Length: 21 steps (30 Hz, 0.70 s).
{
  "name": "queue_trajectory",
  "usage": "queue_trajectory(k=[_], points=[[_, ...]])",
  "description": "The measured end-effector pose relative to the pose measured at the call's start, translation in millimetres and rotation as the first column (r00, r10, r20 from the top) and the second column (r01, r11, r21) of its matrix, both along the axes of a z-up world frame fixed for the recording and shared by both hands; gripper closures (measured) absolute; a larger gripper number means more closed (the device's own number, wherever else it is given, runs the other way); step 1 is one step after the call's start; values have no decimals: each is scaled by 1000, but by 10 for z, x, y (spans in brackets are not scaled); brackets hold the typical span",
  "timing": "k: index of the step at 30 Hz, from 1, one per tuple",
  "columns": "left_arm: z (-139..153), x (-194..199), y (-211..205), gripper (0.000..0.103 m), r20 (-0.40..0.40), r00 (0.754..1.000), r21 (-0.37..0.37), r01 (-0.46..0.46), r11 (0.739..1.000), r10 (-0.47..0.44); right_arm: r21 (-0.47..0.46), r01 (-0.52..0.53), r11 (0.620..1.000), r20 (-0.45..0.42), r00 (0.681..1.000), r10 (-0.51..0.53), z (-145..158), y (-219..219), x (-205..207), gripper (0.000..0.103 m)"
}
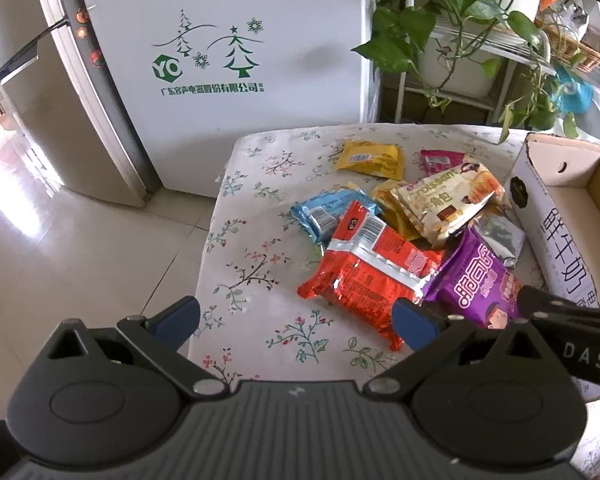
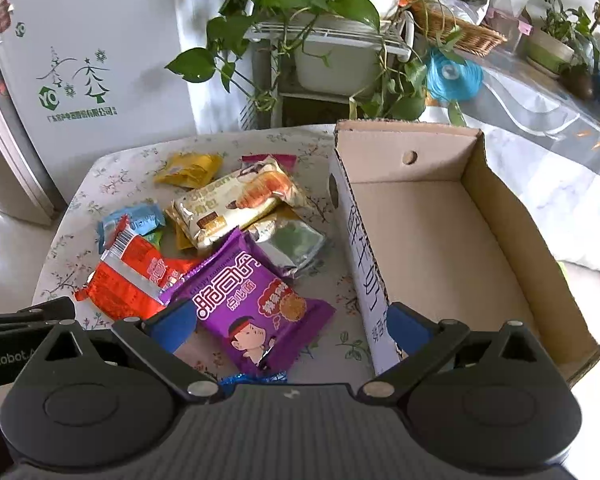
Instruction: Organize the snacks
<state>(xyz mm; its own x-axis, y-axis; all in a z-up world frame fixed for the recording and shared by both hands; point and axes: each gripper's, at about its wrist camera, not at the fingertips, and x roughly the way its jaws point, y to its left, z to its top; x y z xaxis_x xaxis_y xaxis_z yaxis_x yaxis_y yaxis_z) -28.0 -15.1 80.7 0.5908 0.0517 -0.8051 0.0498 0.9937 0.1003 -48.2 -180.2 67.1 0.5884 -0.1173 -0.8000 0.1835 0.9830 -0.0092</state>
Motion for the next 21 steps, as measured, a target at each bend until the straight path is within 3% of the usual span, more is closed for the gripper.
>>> queue_trajectory(k=[21], points=[[-55, -25, 19, 4, -5, 1000, 22, -21, 1000, 21, -16, -33, 999, -46, 998, 32, -29, 80, 22, 0]])
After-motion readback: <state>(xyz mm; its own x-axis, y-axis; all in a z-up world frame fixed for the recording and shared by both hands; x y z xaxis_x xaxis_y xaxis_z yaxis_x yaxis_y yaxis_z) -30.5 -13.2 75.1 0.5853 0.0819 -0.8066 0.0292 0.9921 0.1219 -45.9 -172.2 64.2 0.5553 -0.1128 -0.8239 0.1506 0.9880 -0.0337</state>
